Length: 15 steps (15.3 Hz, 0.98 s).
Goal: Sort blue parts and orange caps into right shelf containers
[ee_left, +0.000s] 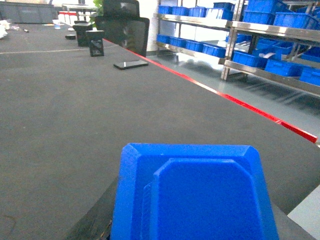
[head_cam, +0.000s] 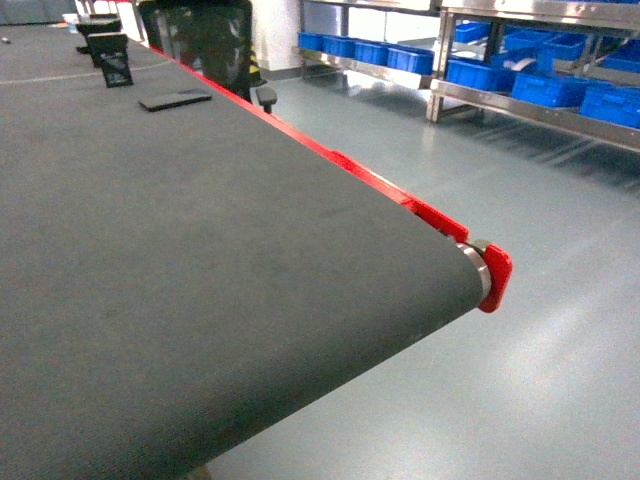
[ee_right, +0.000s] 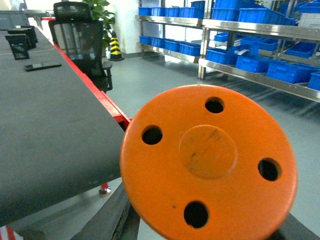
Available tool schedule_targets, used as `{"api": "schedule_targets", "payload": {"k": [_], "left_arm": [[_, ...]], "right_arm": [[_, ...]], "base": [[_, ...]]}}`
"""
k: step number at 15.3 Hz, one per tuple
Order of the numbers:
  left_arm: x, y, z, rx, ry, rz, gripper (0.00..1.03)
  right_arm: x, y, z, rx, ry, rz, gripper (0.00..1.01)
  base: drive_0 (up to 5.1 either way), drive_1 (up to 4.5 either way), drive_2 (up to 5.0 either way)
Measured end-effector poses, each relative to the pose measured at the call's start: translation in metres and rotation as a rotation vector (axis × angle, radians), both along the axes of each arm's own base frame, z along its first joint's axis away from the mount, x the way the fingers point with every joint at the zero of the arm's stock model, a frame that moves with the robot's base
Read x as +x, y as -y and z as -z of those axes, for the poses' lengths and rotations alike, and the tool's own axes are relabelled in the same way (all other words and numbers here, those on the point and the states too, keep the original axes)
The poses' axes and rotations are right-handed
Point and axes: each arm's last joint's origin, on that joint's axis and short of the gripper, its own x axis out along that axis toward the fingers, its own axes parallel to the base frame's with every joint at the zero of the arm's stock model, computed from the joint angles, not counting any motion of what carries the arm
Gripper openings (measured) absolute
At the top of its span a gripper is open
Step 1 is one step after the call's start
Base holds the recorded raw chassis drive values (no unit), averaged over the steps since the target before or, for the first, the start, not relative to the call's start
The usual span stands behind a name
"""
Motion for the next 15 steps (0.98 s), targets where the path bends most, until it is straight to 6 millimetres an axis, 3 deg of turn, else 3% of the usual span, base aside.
{"api": "schedule_targets", "payload": {"k": [15], "left_arm": [[0.0, 0.0, 0.0, 0.0, 0.0, 0.0, 0.41]], "right_arm": [[0.0, 0.0, 0.0, 0.0, 0.0, 0.0, 0.43]], "base": [[-1.6, -1.64, -1.6]]}}
